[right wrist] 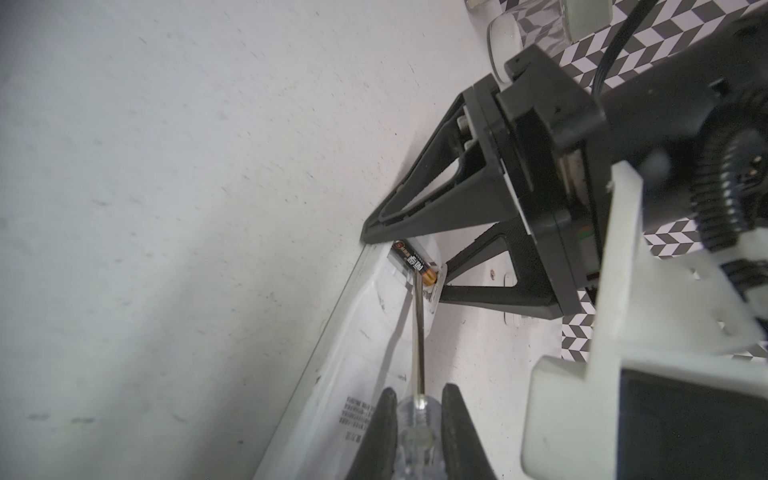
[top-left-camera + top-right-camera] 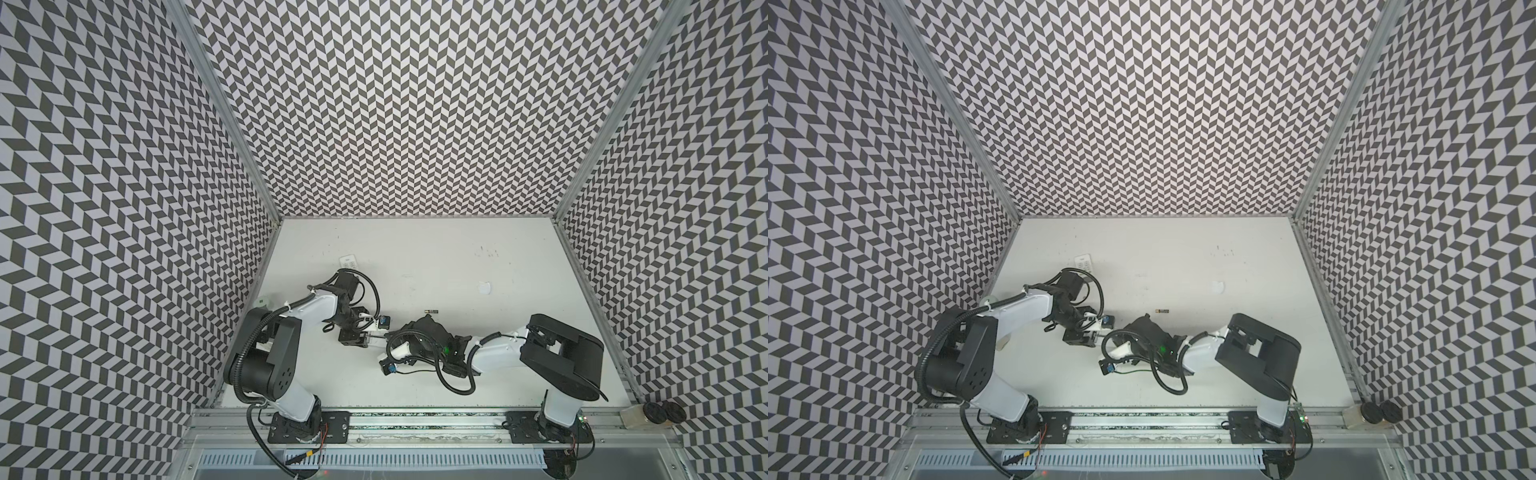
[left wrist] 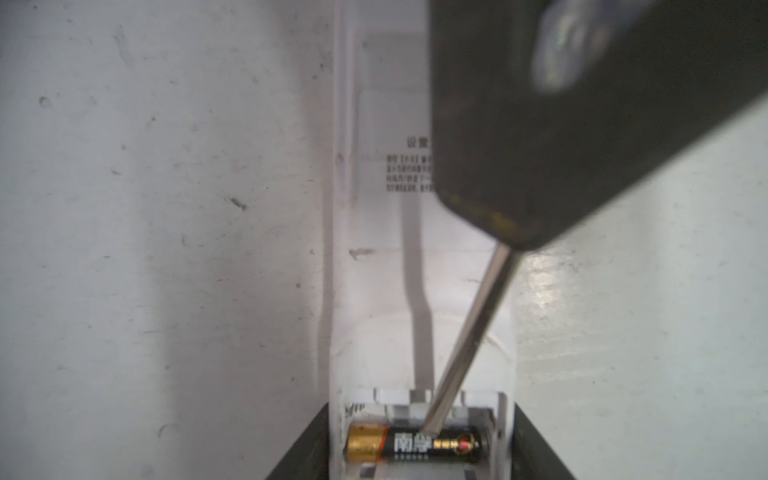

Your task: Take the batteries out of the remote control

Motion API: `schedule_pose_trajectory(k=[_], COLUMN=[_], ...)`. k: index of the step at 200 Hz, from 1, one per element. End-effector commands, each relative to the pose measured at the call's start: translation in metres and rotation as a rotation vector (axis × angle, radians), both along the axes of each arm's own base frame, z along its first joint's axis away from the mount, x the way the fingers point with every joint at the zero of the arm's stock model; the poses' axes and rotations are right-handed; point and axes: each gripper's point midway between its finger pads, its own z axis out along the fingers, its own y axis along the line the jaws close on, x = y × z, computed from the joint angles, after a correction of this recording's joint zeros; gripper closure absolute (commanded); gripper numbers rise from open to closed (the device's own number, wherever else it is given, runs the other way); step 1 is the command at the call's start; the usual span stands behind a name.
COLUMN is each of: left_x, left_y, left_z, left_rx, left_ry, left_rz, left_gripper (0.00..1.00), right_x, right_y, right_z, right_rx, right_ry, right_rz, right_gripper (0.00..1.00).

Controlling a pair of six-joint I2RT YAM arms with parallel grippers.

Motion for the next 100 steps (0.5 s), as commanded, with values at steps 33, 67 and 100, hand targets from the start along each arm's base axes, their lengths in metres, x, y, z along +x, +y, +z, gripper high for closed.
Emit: schedule_pose_trajectory(k=[33,67,100], left_x=[-0.008,-0.01,-0.007], left_y=[0.012,0.008,0.005], left_z=[-0.005,-0.003,-0.001], left_rx=[0.056,0.044,0.045], left_ry=[0.054,0.055,0.057], left_rz=[0.005,-0.007,-0.008], left_gripper=[0.55,0.56,0.56], right_x=[-0.004,-0.004,-0.007], right_y=[0.012,0.011,0.017], right_z=[-0.006,-0.006,-0.007], right_rx=[-0.029,-0.053,-0.08], right_ry=[0.003,0.004,0.014], right_rz=[0.049,0.062,0.101], right_gripper=[1.0,1.0,1.0])
